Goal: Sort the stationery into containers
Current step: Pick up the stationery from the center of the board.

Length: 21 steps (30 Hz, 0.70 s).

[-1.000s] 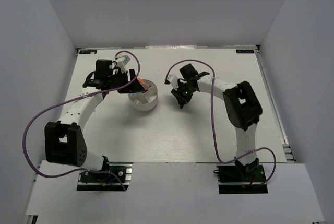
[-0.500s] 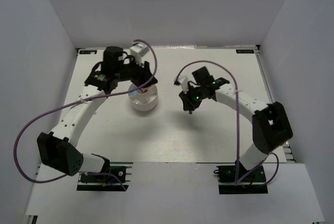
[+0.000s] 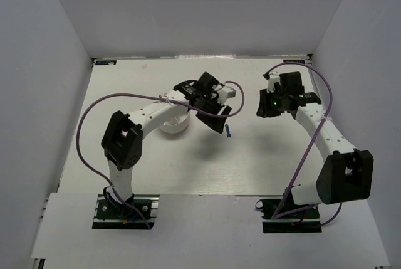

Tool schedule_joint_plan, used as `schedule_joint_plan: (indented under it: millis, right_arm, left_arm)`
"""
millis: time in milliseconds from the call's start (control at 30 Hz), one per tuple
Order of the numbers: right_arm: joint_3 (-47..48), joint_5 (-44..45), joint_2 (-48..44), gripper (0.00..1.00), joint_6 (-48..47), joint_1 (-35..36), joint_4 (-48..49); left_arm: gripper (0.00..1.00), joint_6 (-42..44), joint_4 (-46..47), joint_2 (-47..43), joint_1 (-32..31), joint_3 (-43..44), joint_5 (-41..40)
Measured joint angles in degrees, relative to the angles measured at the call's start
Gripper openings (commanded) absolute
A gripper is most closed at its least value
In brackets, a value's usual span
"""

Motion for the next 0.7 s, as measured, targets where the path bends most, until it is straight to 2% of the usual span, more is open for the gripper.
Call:
schedule_joint_plan:
  millis: [100, 167, 300, 400, 500, 700]
  right_arm:
    - [-1.2, -0.2, 0.0, 0.32, 1.9, -2.6, -2.0]
    - [-1.2, -0.9, 0.0, 0.31, 2.8, -4.0, -2.0]
    - [-1.2, -2.3, 0.0, 0.32, 3.6, -6.1, -1.9]
    - [-1.2, -3.2, 0.0, 0.31, 3.5, -7.0, -1.9]
    - [-1.2, -4.5, 0.0, 0.31, 3.3, -7.9, -1.9]
    - [-1.2, -7.2, 0.0, 0.31, 3.3, -8.9, -1.9]
  left_arm:
    - [0.63, -3.0, -0.1, 2.4, -3.4, -0.1, -1.6]
    - [0.60, -5.1, 0.4, 3.7, -5.8, 0.1, -5.0]
    - [0.43, -9.1, -0.3, 8.5, -9.7, 3.1, -14.4]
    - [0.40, -12.4, -0.4, 13.1, -11.2, 7.1, -20.1]
    - [0.41, -16.3, -0.6, 16.2, -12.1, 9.6, -25.0]
    - [0.39, -22.5, -1.4, 20.6, -12.7, 15.0, -30.9]
